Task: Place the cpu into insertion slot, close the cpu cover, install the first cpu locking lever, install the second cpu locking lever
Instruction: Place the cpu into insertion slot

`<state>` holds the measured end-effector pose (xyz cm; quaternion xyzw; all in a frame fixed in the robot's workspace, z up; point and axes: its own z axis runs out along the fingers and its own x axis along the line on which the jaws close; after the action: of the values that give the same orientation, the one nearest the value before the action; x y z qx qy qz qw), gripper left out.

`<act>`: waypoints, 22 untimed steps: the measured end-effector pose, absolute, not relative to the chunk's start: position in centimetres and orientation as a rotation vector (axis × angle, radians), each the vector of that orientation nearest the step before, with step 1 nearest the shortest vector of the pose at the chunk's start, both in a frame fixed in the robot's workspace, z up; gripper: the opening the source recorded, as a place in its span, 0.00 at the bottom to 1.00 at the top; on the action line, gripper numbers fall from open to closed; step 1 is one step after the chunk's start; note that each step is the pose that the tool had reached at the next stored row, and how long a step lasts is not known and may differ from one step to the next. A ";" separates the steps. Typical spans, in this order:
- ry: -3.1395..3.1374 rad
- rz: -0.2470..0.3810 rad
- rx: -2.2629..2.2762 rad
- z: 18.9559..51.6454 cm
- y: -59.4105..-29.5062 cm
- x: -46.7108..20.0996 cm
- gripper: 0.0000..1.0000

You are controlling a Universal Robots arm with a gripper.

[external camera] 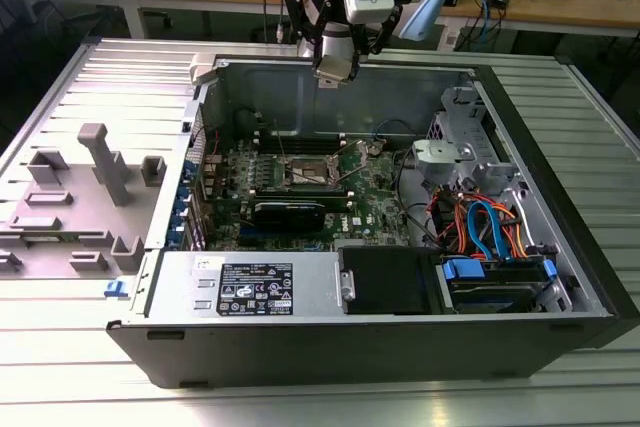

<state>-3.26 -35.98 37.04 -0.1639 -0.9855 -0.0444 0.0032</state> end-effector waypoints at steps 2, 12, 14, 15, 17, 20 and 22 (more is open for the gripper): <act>-3.090 -0.139 -0.516 37.0 -36.0 -3.3 0.55; -3.088 -0.139 -0.529 37.0 -36.0 -3.3 0.55; -3.087 -0.139 -0.531 37.0 -36.0 -3.3 0.55; -3.087 -0.139 -0.532 37.0 -36.0 -3.3 0.55; -3.087 -0.139 -0.536 37.0 -36.0 -3.3 0.55; -3.086 -0.139 -0.541 37.0 -36.0 -3.3 0.55; -3.086 -0.139 -0.543 37.0 -36.0 -3.3 0.55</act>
<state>-3.26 -35.98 37.04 -0.1733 -0.9839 -0.0445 0.0027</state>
